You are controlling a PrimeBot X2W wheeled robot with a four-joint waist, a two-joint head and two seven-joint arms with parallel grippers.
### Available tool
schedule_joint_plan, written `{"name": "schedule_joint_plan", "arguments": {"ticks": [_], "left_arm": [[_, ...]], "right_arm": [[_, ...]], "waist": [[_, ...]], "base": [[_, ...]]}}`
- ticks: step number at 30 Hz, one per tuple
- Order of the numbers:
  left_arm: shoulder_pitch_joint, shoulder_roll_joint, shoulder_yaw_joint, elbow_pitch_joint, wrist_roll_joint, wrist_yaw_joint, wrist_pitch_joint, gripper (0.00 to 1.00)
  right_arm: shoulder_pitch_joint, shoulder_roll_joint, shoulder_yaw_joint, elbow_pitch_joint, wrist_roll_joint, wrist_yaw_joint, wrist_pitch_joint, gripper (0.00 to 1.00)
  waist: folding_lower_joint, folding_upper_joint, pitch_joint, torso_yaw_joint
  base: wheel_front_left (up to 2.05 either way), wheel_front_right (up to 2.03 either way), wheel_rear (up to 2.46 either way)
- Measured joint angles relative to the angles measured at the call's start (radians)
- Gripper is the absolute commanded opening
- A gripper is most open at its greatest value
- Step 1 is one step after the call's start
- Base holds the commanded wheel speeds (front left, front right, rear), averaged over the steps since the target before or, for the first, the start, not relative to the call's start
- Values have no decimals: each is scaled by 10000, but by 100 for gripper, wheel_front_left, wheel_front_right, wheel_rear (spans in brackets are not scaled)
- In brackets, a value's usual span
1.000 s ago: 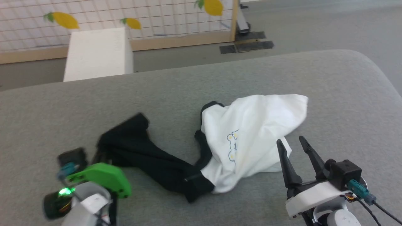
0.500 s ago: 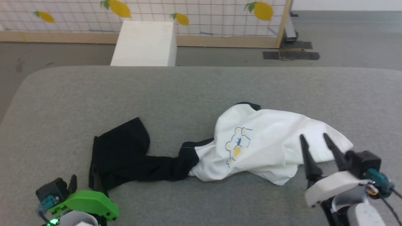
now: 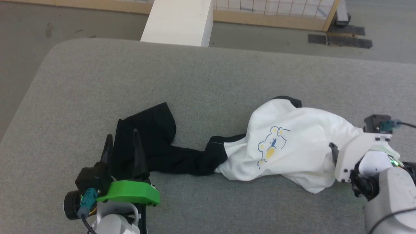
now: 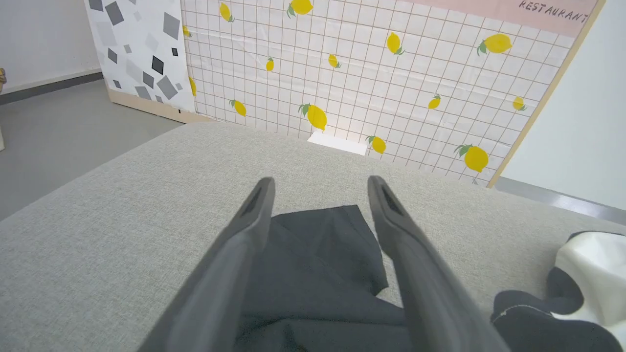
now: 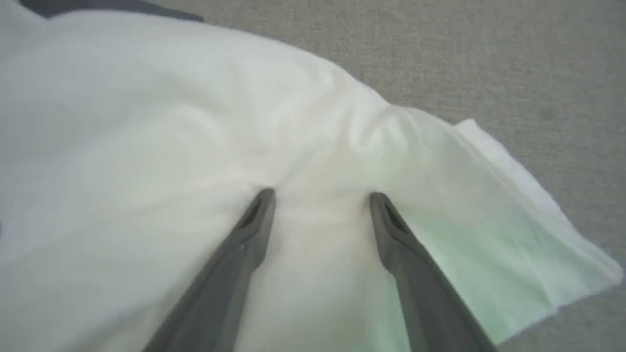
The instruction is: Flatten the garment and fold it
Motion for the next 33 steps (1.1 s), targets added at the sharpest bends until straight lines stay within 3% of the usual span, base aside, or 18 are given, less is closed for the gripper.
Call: {"name": "schedule_joint_plan", "arguments": {"ticks": [2,4,5,12,14,15,21,22,23,24,27,30,33], "left_arm": [[-8,-176,132,38,119,-161,2,100],[-23,-284,284,165,190,-359,2,100],[-29,-313,336,232,209,-412,0,100],[1,-523,821,675,460,-746,0,100],[85,-533,928,798,481,-826,0,100],[177,-558,1003,953,512,-911,0,100],[318,-583,1149,1076,527,-1011,0,100],[336,-589,1172,1095,527,-1026,0,100],[348,-593,1175,1122,527,-1068,0,100],[360,-598,1177,1139,529,-1087,0,100],[364,-602,1170,1212,546,-1099,0,100],[363,-608,1108,1250,593,-1181,0,100],[353,-612,1043,1315,593,-1273,0,100]], "right_arm": [[-272,-13,150,196,75,-4,654,100],[-516,-88,355,221,117,-6,1373,4],[-567,-127,420,174,207,-6,1582,0],[799,-102,955,-1469,1697,-2,2385,0],[1872,-50,1081,-2485,2171,-2,2817,0],[3575,8,1099,-3927,2778,0,3590,0],[6456,27,782,-5614,3852,0,4510,0],[6725,21,721,-5703,3852,0,4456,8],[6938,17,677,-5806,3852,0,4351,47],[7039,31,623,-5866,3860,0,4123,100],[6910,6,500,-6103,3848,-2,2679,100],[6034,17,347,-6222,3820,0,263,100],[4938,-23,548,-5860,3080,0,-1941,100]], "waist": [[0,0,182,36],[0,0,347,36],[0,0,386,15],[2,0,208,-277],[2,0,26,-406],[1,0,-283,-647],[0,0,-801,-1221],[0,0,-878,-1317],[0,0,-954,-1407],[0,0,-1010,-1470],[0,0,-1187,-1627],[0,0,-1295,-1656],[0,0,-1292,-1538]], "base": [[0,0,0],[0,0,0],[0,0,0],[0,0,0],[0,0,0],[0,0,0],[0,0,0],[0,0,0],[0,0,0],[0,0,0],[0,0,0],[0,0,0],[0,0,0]]}}
